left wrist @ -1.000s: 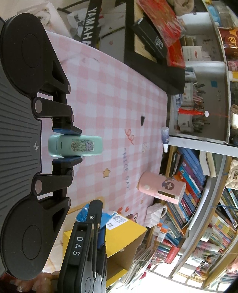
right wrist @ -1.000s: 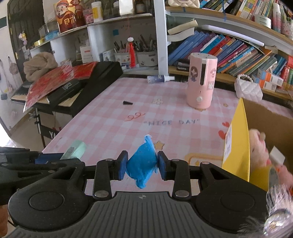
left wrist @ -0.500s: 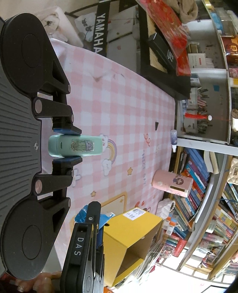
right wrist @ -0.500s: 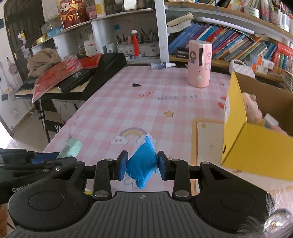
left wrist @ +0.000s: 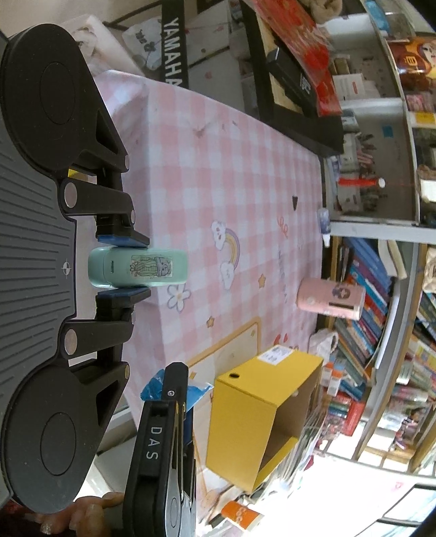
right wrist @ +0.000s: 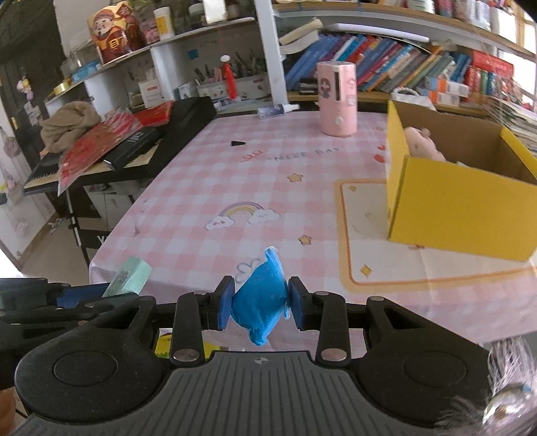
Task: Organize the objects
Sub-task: 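Carry the mint stapler and blue plush in both tools over the yellow box, then lower the stapler and blue plush into the yellow box and open both tools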
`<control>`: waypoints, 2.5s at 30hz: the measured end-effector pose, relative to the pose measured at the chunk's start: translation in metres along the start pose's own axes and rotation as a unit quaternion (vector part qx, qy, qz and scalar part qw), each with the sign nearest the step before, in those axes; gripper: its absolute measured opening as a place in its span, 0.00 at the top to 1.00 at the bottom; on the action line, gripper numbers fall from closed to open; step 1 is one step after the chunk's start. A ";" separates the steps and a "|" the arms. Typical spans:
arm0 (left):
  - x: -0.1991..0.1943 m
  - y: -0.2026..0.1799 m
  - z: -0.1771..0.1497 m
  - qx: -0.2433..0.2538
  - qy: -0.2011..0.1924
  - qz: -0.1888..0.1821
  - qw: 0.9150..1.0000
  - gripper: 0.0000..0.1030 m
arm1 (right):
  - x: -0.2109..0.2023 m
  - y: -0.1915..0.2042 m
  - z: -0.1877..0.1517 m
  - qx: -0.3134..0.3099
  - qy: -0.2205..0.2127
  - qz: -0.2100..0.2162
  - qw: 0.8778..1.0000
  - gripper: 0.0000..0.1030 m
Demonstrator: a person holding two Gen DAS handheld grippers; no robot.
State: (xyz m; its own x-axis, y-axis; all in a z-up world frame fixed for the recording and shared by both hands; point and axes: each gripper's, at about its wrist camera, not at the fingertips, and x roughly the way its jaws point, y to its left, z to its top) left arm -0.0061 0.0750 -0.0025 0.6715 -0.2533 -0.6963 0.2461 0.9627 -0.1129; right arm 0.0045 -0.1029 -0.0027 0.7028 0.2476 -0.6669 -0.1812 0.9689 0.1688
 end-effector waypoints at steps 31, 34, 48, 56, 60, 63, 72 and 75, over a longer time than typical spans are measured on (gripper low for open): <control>0.038 -0.108 0.014 0.126 0.021 -0.126 0.984 0.78 | -0.058 -0.100 -0.036 0.118 -0.015 -0.127 0.985 0.68; 0.043 -0.120 0.019 0.133 0.020 -0.132 0.982 0.78 | -0.061 -0.114 -0.035 0.130 -0.018 -0.137 0.982 0.68; 0.070 -0.163 0.041 0.145 0.021 -0.141 0.979 0.78 | -0.058 -0.166 -0.019 0.139 -0.012 -0.147 0.979 0.68; 0.077 -0.182 0.068 0.145 -0.014 -0.135 0.980 0.78 | -0.053 -0.190 0.003 0.119 -0.028 -0.141 0.982 0.68; 0.081 -0.191 0.089 0.137 -0.044 -0.128 0.981 0.78 | -0.053 -0.200 0.022 0.081 -0.057 -0.144 0.985 0.68; 0.086 -0.200 0.108 0.130 -0.068 -0.124 0.981 0.78 | -0.055 -0.210 0.042 0.052 -0.089 -0.145 0.984 0.68; 0.130 -0.230 0.146 0.114 -0.075 -0.092 0.986 0.78 | -0.033 -0.254 0.100 0.002 -0.136 -0.136 0.981 0.68; 0.147 -0.236 0.152 0.107 -0.063 -0.076 0.989 0.78 | -0.013 -0.263 0.109 -0.017 -0.121 -0.130 0.984 0.68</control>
State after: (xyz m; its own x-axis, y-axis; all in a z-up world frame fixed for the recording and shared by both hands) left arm 0.1409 -0.2041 0.0293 0.6938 -0.4168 -0.5873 0.4845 0.8735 -0.0475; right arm 0.1185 -0.3609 0.0403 0.8714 -0.0123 -0.4904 0.0070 0.9999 -0.0125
